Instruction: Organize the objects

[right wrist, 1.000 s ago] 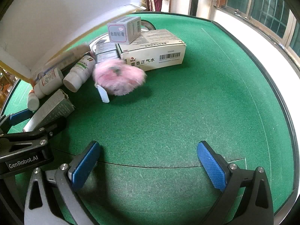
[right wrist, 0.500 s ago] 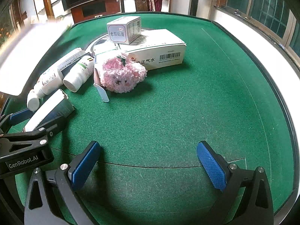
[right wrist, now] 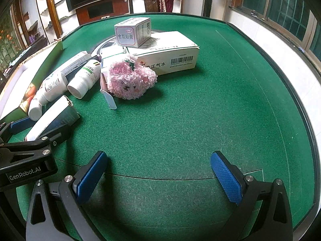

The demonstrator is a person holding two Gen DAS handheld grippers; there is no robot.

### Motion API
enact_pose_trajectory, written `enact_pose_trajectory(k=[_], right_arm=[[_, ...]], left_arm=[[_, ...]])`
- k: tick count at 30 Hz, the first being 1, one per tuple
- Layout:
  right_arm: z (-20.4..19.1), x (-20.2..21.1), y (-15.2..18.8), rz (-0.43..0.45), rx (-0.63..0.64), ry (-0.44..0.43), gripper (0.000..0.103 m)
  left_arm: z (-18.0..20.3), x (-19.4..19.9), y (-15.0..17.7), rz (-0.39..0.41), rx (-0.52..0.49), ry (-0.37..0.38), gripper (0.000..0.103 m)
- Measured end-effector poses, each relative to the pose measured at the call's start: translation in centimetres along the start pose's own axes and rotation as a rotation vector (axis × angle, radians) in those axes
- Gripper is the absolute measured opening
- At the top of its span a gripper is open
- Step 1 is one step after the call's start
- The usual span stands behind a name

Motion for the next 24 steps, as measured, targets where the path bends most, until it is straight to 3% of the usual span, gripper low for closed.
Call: enact_pose_trajectory(k=[24], right_arm=[[-0.01, -0.01, 0.01, 0.000, 0.000, 0.000, 0.103]], left_arm=[[-0.06, -0.01, 0.03, 0.000, 0.000, 0.000, 0.103]])
Point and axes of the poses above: each gripper's, at about its wrist camera, not at the fingertips, and x roughly against the way its jaws point, z to its right, y to its underside, the point moved 10 cm from there along -x, roughly the way its jaws point, and after that the axes turned 12 degrees about -y, right-handed, at the moved point
